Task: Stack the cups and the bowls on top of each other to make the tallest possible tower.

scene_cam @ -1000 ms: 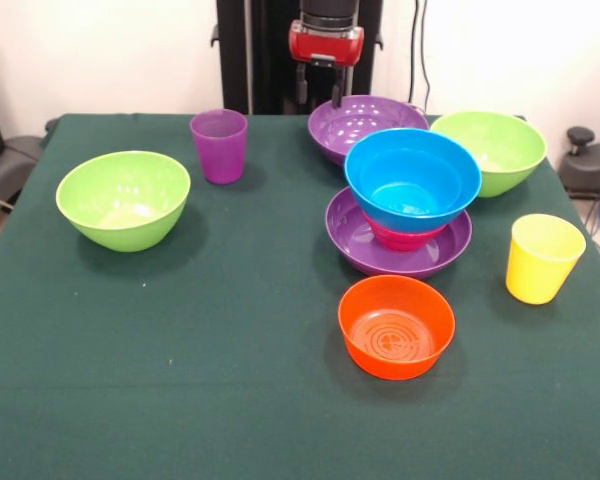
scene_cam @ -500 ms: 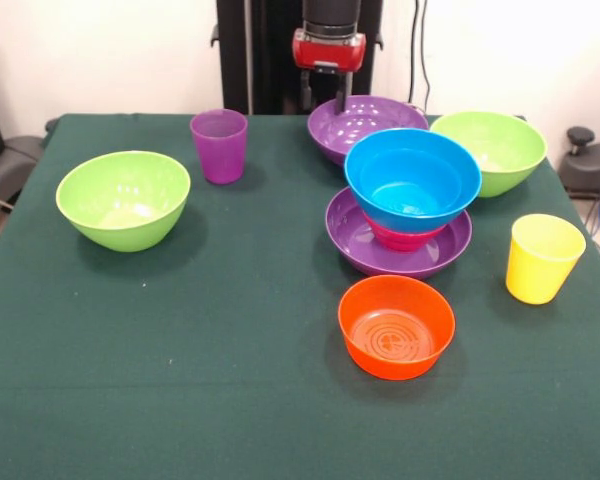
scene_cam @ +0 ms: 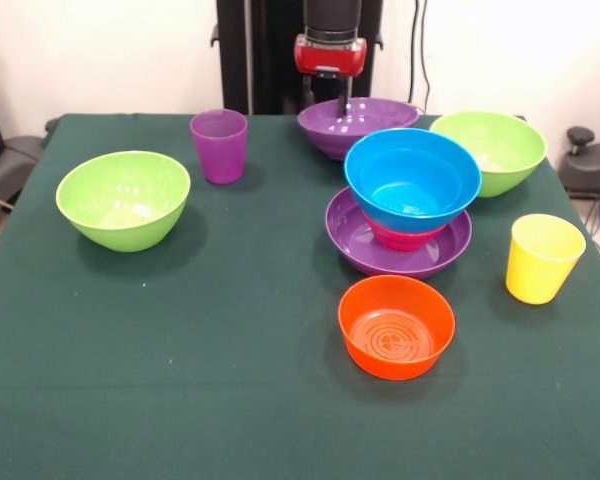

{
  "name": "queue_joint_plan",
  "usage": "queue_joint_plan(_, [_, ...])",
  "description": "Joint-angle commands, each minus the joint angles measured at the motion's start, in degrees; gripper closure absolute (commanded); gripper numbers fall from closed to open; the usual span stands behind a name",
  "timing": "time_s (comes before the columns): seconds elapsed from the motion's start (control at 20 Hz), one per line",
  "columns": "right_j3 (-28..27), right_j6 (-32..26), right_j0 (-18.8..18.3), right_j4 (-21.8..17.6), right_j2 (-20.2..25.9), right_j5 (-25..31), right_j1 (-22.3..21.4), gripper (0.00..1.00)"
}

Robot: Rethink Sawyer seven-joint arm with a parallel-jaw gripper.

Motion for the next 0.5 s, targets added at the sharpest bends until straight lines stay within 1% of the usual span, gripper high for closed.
queue_joint_plan(0.05, [-10.4,7.4,-0.4,2.8,4.5,-2.2,3.4,0.0])
queue_joint_plan(0.25, [-10.4,7.5,0.0,3.1,4.3,-2.8,3.8,0.0])
queue_joint_plan(0.3, [-10.2,8.2,0.2,3.8,4.1,-5.1,4.2,1.0])
queue_joint_plan(0.45, [-9.4,9.0,0.9,5.7,3.6,-5.5,3.7,1.0])
queue_joint_plan(0.5, [-9.3,8.2,1.1,5.2,3.7,-2.6,2.3,1.0])
